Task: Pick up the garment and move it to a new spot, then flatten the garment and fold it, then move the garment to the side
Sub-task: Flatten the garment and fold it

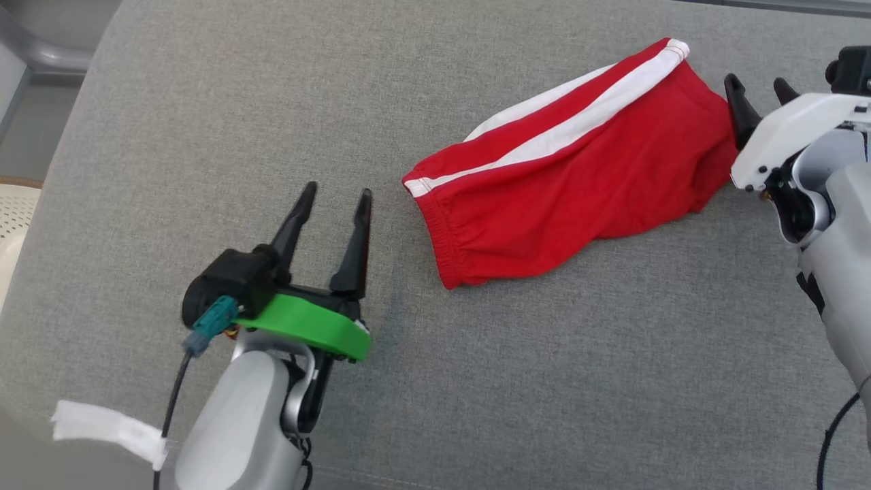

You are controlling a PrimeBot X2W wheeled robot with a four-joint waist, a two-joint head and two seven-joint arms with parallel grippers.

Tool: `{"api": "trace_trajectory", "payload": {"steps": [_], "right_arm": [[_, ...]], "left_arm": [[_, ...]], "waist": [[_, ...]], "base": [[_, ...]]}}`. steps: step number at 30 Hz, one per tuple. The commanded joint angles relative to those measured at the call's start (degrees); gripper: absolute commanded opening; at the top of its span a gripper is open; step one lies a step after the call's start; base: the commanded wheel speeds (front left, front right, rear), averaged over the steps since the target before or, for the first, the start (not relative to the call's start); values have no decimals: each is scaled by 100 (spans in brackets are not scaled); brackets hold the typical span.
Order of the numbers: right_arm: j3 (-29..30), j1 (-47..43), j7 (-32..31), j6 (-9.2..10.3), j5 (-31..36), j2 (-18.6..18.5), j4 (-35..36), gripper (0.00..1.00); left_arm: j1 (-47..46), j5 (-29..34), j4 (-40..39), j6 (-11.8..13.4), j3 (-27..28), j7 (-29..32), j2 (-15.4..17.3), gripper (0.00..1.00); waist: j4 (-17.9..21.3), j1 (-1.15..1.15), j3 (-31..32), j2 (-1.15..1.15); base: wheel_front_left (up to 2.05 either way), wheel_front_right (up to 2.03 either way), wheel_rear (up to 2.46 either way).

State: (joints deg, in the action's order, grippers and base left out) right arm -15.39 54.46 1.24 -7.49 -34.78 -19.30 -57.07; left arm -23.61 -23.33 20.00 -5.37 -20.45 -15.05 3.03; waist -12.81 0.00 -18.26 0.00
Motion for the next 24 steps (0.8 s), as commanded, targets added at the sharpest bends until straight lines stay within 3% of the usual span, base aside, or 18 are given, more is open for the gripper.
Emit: {"api": "trace_trajectory", "payload": {"steps": [1, 11, 21, 23, 24], "right_arm": [[-92, -140, -9, 2, -54, -97, 9, 100], [-540, -323, -97, 2, -343, -286, -218, 100], [-814, -174, -346, 2, -528, -215, -671, 100], [-868, -183, -410, 2, -574, -188, -718, 35], [-888, -174, -422, 2, -584, -187, -724, 9]], "left_arm": [[157, 144, -144, 54, 213, -15, 35, 100], [893, 721, -948, 123, 1420, -8, -5, 100], [1059, 727, -1068, 140, 1480, -8, -11, 100], [1062, 710, -1067, 163, 1454, -8, -10, 100], [1064, 705, -1064, 174, 1441, -8, -10, 100]], "waist": [[8, 0, 47, 0], [-40, 0, -32, 0], [-175, 0, -108, 0], [-187, 0, -108, 0], [-189, 0, -109, 0]], "base": [[0, 0, 0], [0, 0, 0], [0, 0, 0], [0, 0, 0], [0, 0, 0]]}}
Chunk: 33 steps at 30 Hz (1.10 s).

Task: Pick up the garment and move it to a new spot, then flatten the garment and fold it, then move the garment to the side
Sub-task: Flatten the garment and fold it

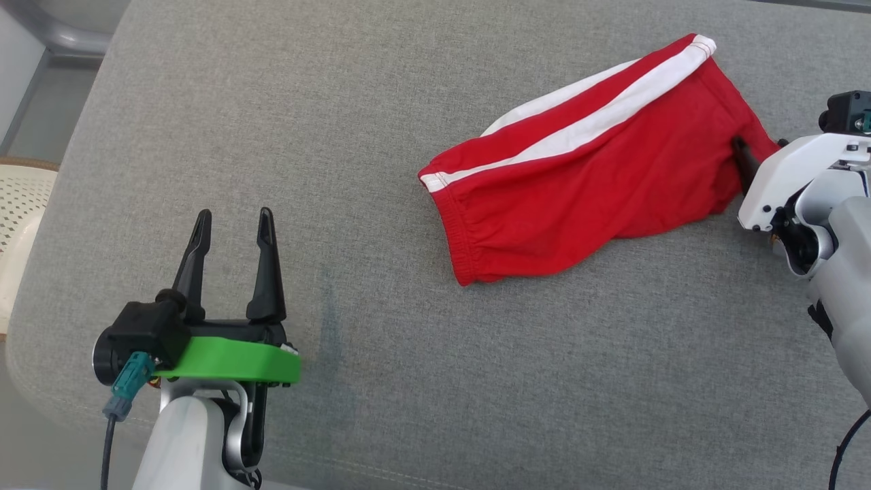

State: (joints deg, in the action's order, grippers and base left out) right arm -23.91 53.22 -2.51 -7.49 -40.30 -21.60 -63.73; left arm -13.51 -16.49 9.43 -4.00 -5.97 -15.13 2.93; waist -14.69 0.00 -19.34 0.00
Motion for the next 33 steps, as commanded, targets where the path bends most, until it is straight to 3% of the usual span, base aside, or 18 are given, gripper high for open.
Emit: {"api": "trace_trajectory", "payload": {"steps": [1, 13, 25, 33], "right_arm": [[-60, -38, -63, 2, -67, 46, -55, 0], [-226, -440, 253, 7, -625, -59, 316, 0], [-477, -1611, 723, 6, -1400, -446, 1333, 0], [-370, -2263, 895, 6, -1777, -744, 1575, 0]], "left_arm": [[58, 13, 2, 46, -21, 1, 0, 100], [175, 132, 94, 3, 78, 1, 2, 100], [522, 328, 154, -60, 321, 1, 5, 100], [660, 457, 185, -127, 461, 1, 5, 100]], "waist": [[-3, 0, -3, 0], [320, 0, 302, 0], [934, 0, 836, 0], [1162, 0, 1010, 0]], "base": [[0, 0, 0], [0, 0, 0], [0, 0, 0], [0, 0, 0]]}}
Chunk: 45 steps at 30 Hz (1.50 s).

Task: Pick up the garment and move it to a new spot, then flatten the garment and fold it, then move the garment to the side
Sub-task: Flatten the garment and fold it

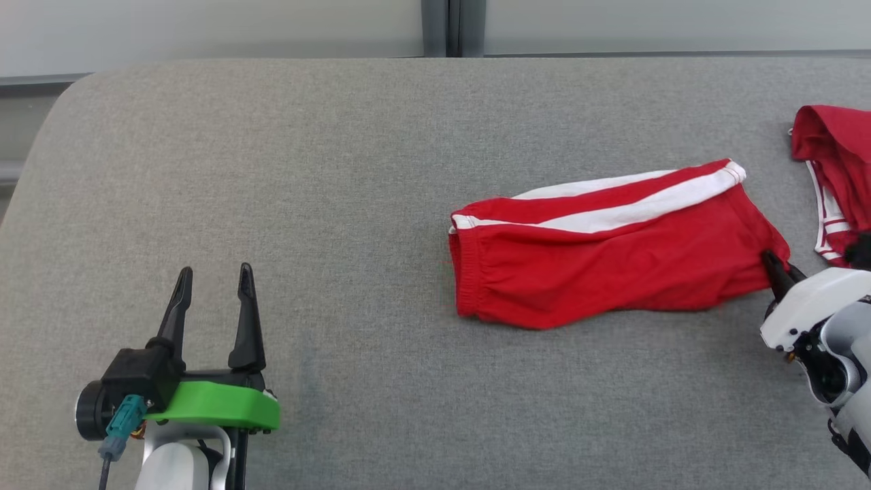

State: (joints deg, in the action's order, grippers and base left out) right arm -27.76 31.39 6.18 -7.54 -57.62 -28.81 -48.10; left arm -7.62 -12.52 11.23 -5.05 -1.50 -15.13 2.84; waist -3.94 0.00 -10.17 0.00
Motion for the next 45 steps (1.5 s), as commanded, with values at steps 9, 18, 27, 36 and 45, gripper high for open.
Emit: {"api": "trace_trajectory", "payload": {"steps": [9, 18, 27, 36, 45], "right_arm": [[250, -614, 221, 12, -333, -73, 78, 0], [291, -515, 521, 11, -202, 91, 332, 0], [168, -360, 656, 10, -26, 340, 1053, 0], [-101, -352, 501, 9, 330, 661, 2020, 0], [-374, -820, 178, 9, 663, 1030, 2632, 0]], "left_arm": [[157, 42, 6, -23, -56, 1, 14, 100], [239, 80, 42, -39, 11, 1, 14, 100], [271, 78, 41, -48, -1, 0, 14, 100], [309, 23, 27, -18, -46, 1, 13, 100], [373, -24, 28, 5, -103, 1, 14, 100]], "waist": [[27, 0, 220, 0], [39, 0, 346, 0], [11, 0, 408, 0], [-172, 0, 474, 0], [-439, 0, 523, 0]], "base": [[0, 0, 0], [0, 0, 0], [0, 0, 0], [0, 0, 0], [0, 0, 0]]}}
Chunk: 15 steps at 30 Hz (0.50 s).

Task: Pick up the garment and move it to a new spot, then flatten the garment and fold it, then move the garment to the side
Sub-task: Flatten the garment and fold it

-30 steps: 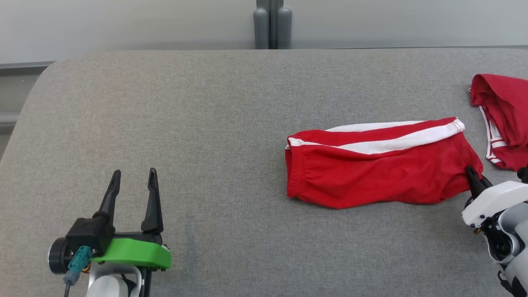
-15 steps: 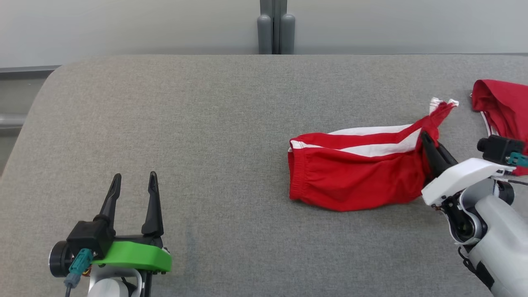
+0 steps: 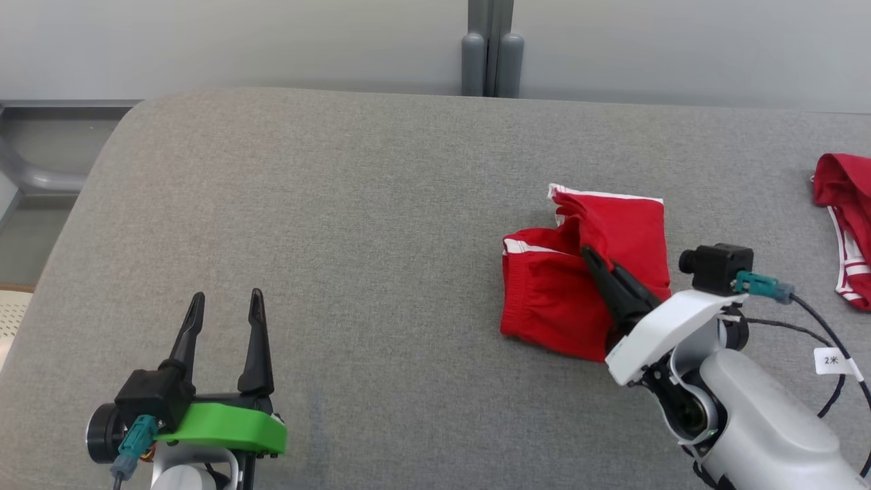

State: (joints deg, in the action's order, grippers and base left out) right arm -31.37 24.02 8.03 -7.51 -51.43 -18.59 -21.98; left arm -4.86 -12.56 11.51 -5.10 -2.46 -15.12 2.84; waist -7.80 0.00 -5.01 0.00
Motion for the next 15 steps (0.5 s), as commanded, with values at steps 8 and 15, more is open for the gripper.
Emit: {"api": "trace_trajectory", "payload": {"steps": [8, 15], "right_arm": [[-281, -491, -26, 6, 259, 389, 95, 0], [-606, -474, 240, 5, 533, 632, -341, 0]], "left_arm": [[77, -78, 0, 49, -69, 0, 13, 100], [-20, -152, 19, 70, -153, -1, 13, 100]], "waist": [[-223, 0, -67, 0], [-289, 0, -141, 0]], "base": [[0, 0, 0], [0, 0, 0]]}}
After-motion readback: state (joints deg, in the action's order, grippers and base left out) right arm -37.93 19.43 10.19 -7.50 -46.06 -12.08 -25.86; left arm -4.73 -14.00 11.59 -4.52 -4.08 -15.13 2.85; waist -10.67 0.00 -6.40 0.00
